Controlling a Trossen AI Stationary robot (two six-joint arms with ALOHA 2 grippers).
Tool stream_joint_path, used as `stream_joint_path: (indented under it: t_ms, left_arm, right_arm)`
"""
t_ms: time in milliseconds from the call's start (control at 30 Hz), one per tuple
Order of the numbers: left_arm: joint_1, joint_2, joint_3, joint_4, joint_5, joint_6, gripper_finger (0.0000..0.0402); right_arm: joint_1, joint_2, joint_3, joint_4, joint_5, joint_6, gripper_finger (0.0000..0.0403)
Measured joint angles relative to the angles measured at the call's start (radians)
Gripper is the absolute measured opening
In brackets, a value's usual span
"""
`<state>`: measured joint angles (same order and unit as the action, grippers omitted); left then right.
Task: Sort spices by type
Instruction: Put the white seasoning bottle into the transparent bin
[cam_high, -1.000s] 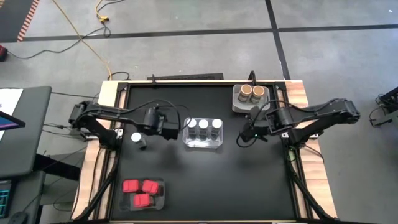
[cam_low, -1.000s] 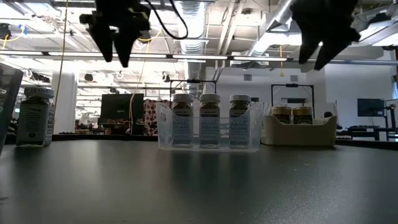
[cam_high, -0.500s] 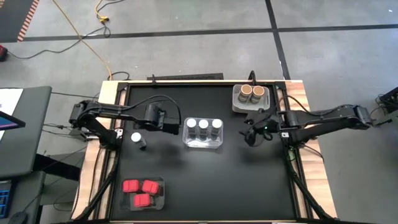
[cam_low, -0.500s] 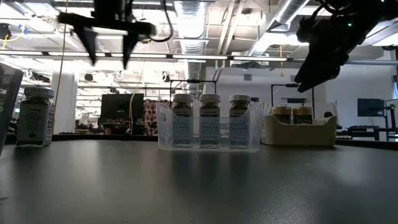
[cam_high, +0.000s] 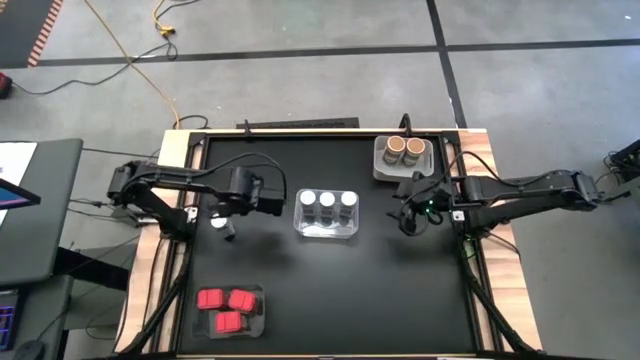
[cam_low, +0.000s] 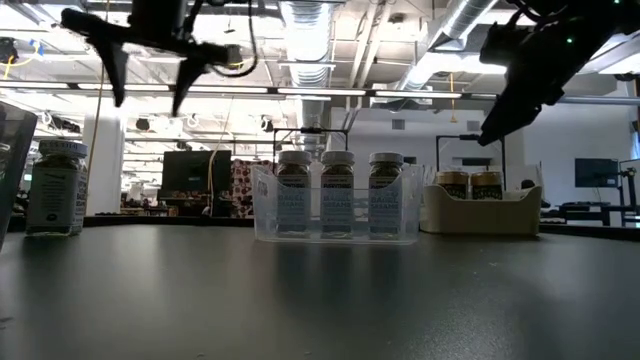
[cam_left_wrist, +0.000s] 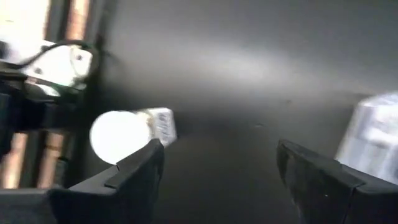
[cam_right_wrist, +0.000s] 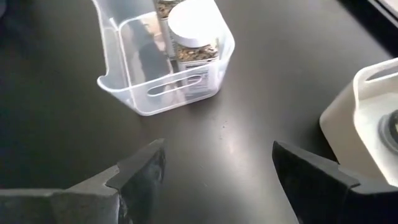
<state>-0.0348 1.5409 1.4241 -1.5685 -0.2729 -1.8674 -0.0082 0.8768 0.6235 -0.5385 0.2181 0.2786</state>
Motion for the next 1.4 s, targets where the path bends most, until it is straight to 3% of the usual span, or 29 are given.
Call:
stream_joint_path:
  t_ms: [200,467,767,1200,1400]
  left_arm:
    - [0.041,-0.144,-0.149,-0.004,0.095,0.052,0.0289]
    - [-0.052,-0.383,-0.303,0.025,0.109,-0.228,0.0288]
    - [-0.061,-0.394,-0.442,0.182,0.092,-0.25,0.0288]
    - [-0.044,-0.394,-0.481,0.167,0.124,-0.19,0.0288]
    - [-0.018,-0.394,-0.549,0.244,0.141,-0.132,0.0288]
  right_arm:
    - [0.0,0.0,0.0,-0.005,-0.009,-0.027,0.032]
    - [-0.001,0.0,0.0,-0.006,-0.015,-0.044,0.032]
    - [-0.001,0.001,0.0,0.004,-0.015,-0.033,0.032]
    - [-0.001,0.001,0.0,0.003,-0.014,-0.017,0.032]
    - [-0.001,0.001,0.0,0.003,-0.014,-0.014,0.032]
